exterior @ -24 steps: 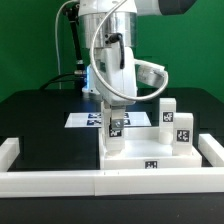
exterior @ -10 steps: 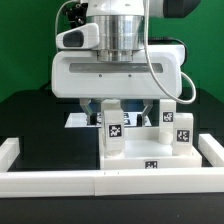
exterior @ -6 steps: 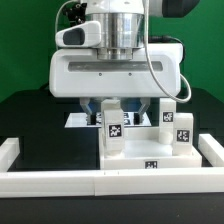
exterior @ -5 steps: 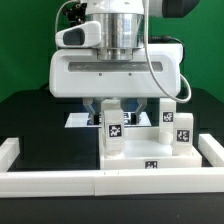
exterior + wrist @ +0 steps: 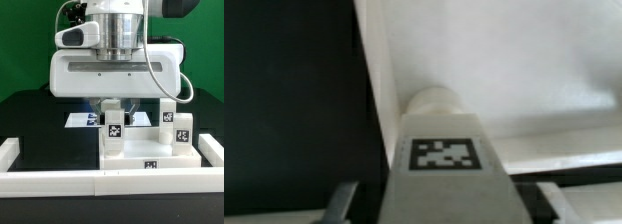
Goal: Assemble square table
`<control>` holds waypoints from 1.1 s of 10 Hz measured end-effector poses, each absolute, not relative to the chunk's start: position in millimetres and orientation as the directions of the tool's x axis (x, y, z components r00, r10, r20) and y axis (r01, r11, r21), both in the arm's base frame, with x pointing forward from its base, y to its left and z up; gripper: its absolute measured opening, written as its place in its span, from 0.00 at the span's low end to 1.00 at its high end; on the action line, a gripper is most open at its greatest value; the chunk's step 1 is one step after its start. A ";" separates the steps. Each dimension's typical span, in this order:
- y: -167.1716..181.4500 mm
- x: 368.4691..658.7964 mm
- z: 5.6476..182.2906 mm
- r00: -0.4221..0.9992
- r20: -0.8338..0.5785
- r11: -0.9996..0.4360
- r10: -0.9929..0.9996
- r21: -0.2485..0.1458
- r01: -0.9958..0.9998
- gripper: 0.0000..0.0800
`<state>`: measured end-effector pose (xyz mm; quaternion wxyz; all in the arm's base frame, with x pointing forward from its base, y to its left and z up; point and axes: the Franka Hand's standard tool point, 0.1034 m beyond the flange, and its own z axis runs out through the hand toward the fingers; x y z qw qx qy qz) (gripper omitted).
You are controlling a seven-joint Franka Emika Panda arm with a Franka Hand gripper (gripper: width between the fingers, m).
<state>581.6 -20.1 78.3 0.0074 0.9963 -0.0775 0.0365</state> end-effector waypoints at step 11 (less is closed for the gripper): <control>-14.4 585.6 76.7 0.386 0.018 -0.386 -0.922 -0.066 -0.920 0.36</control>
Offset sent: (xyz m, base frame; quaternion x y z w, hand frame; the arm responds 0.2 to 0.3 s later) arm -0.0043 0.0017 -0.0030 -0.0149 -0.0126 0.2294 0.9731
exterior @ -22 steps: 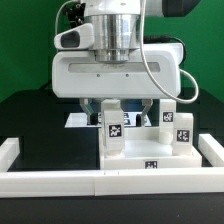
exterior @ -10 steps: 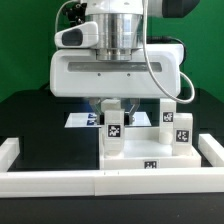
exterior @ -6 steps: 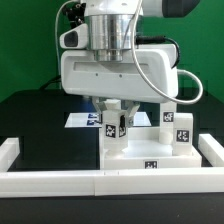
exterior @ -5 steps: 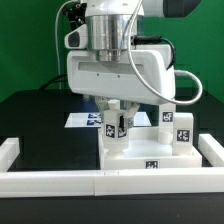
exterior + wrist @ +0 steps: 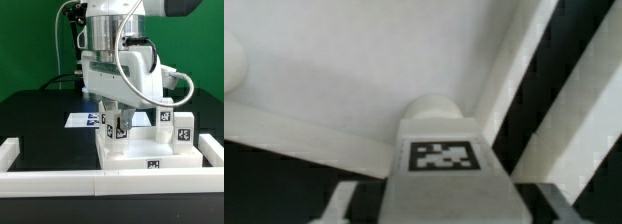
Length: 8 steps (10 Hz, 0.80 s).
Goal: Assemble square table
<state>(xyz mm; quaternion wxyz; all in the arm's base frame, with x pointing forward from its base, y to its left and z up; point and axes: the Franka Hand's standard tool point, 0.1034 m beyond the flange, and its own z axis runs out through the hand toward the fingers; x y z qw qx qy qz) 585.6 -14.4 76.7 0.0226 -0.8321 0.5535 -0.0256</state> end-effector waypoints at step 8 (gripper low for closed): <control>-8.8 585.9 77.4 0.848 0.054 -0.850 -0.527 -0.036 -0.526 0.81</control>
Offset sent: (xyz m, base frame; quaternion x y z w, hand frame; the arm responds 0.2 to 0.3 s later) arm 0.0019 0.0035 0.0037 -0.0130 -0.0058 -0.2028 0.9791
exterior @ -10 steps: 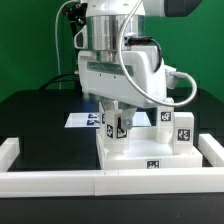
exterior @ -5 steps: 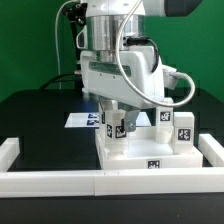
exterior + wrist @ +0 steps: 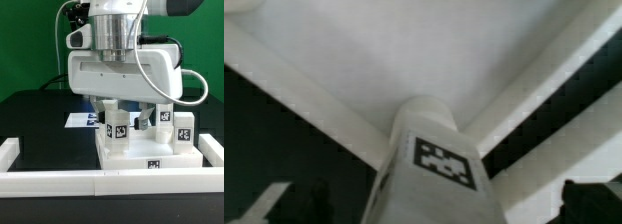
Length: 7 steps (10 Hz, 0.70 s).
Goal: Assemble square table
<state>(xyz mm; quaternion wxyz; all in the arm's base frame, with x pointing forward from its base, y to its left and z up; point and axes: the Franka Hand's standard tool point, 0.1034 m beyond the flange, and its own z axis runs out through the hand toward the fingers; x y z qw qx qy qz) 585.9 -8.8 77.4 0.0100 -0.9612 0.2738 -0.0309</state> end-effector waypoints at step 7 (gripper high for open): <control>-13.2 588.1 79.0 0.994 0.071 -0.996 0.080 0.053 0.077 0.81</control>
Offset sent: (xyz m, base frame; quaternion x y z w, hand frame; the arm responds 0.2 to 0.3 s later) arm -0.0011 -0.0023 0.0023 -0.0336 -0.0008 -0.2008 0.9791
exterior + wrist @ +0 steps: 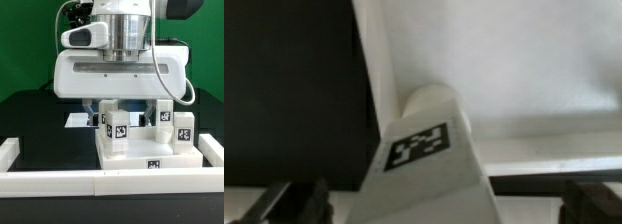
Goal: Assemble square table
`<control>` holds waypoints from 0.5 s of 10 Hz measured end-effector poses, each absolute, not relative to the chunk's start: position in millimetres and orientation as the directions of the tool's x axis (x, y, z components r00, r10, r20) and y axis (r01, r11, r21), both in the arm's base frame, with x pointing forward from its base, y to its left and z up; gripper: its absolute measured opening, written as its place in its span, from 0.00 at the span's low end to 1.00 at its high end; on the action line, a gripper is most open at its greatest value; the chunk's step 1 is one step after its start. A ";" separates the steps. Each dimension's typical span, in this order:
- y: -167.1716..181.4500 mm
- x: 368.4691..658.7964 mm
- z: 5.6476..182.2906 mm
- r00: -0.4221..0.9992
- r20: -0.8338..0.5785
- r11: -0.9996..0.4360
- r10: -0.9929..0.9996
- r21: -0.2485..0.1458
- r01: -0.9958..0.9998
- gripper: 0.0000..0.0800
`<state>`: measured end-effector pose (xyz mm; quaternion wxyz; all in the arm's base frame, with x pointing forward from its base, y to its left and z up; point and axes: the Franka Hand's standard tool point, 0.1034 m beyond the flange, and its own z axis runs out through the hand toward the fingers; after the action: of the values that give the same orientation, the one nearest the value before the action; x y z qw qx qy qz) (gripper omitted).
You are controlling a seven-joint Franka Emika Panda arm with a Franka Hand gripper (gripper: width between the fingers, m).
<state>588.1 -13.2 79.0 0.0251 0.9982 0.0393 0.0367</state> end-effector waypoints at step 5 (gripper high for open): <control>-17.7 587.8 78.5 0.985 0.066 -0.986 0.160 0.059 0.156 0.54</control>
Offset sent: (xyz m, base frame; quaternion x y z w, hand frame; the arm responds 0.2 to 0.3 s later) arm 0.0000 0.0000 0.0000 0.0000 0.0000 0.0000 1.0000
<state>587.8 -17.7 78.5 0.0268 0.9959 0.0793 0.0350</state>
